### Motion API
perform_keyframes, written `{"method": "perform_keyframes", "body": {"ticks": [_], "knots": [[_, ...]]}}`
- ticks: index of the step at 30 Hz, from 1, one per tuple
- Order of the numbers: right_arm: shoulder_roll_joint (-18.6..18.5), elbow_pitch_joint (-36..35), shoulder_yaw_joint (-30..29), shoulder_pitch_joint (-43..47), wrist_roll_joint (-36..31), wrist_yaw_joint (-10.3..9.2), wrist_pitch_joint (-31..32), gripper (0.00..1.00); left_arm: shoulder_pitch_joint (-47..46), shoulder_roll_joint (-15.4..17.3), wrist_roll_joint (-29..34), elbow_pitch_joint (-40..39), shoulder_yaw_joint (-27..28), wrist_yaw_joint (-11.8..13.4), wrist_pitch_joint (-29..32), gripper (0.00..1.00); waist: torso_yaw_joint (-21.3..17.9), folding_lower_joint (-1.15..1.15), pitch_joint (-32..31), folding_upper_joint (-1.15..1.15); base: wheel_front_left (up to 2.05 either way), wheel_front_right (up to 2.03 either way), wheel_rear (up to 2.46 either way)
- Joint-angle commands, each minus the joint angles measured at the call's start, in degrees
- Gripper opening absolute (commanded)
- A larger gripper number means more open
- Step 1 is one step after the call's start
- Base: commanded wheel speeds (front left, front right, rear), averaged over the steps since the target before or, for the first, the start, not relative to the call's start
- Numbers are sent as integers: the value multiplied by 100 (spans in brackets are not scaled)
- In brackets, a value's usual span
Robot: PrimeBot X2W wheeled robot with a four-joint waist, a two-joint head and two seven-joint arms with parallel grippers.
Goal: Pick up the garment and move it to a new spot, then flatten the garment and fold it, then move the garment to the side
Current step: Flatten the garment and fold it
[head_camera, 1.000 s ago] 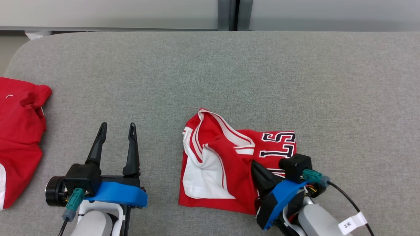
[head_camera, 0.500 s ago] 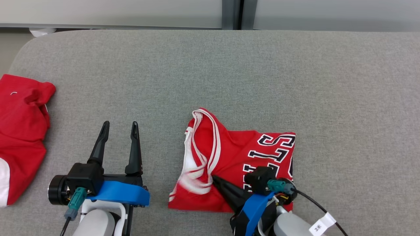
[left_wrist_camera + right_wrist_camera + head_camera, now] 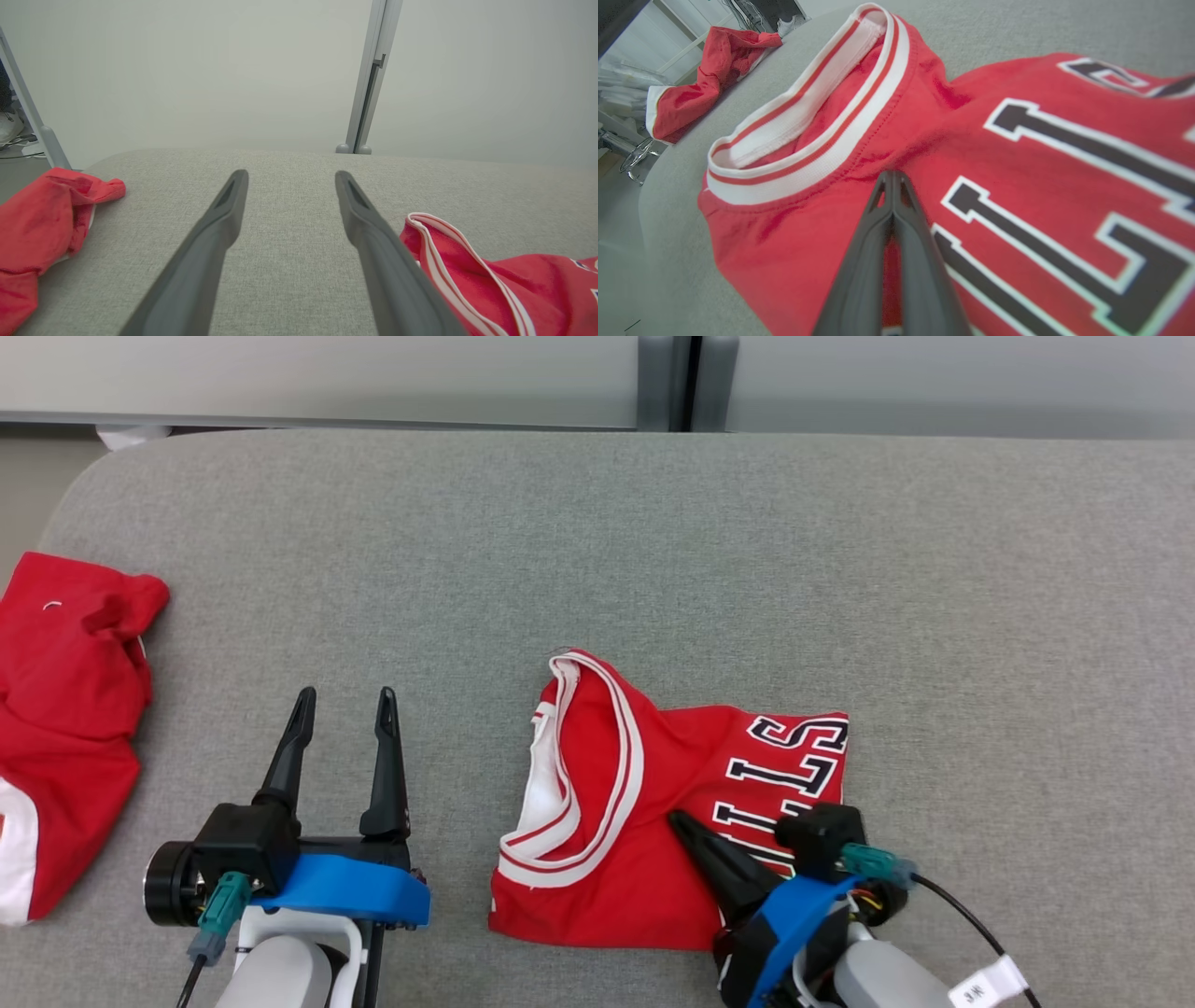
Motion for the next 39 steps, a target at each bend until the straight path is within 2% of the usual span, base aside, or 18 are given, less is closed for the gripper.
{"method": "perform_keyframes", "body": {"ticks": [1, 3, 4, 9, 14, 19, 24, 27, 33, 39], "knots": [[-64, -62, -58, 116, 10, -1, -55, 11, 34, 11, 29, 11, 24, -7, -30, 100, -33, 0, -32, -1, 0, 0, 0], [-107, -297, -164, 209, 36, -1, -154, 75, 96, 34, 30, 22, 63, 6, -29, 100, -85, 0, -92, -1, 0, 0, 0], [-140, -434, -222, 253, 39, -1, -211, 100, 114, 46, 33, 24, 71, 8, -28, 100, -111, 0, -123, -1, 0, 0, 0], [-397, -1298, -807, 568, -154, -1, -476, 100, 271, 106, 54, 2, 117, 37, -30, 100, -294, 0, -327, -1, 0, 0, 0], [-569, -2169, -1947, 948, -734, 0, -559, 100, 416, 200, 72, -71, 161, 91, -30, 100, -466, 0, -518, -1, 0, 0, 0], [-605, -2835, -3108, 1430, -1278, 0, -240, 100, 540, 306, 86, -164, 211, 152, -4, 100, -593, 0, -682, -1, 0, 0, 0], [-474, -3340, -3856, 1968, -1608, 0, 157, 100, 693, 398, 102, -250, 191, 195, 62, 100, -648, 0, -854, -1, 0, 0, 0], [-332, -3616, -4061, 2289, -1760, 0, 365, 100, 817, 445, 93, -290, 162, 224, 120, 100, -655, 0, -956, -1, 0, 0, 0], [-46, -4005, -4087, 2756, -1900, 0, 631, 100, 1049, 527, 37, -326, 127, 230, 212, 100, -633, 0, -1120, -1, 0, 0, 0], [57, -4141, -4058, 2931, -1928, 0, 725, 100, 1127, 551, -6, -294, 117, 211, 242, 100, -576, 0, -1168, -1, 0, 0, 0]]}}
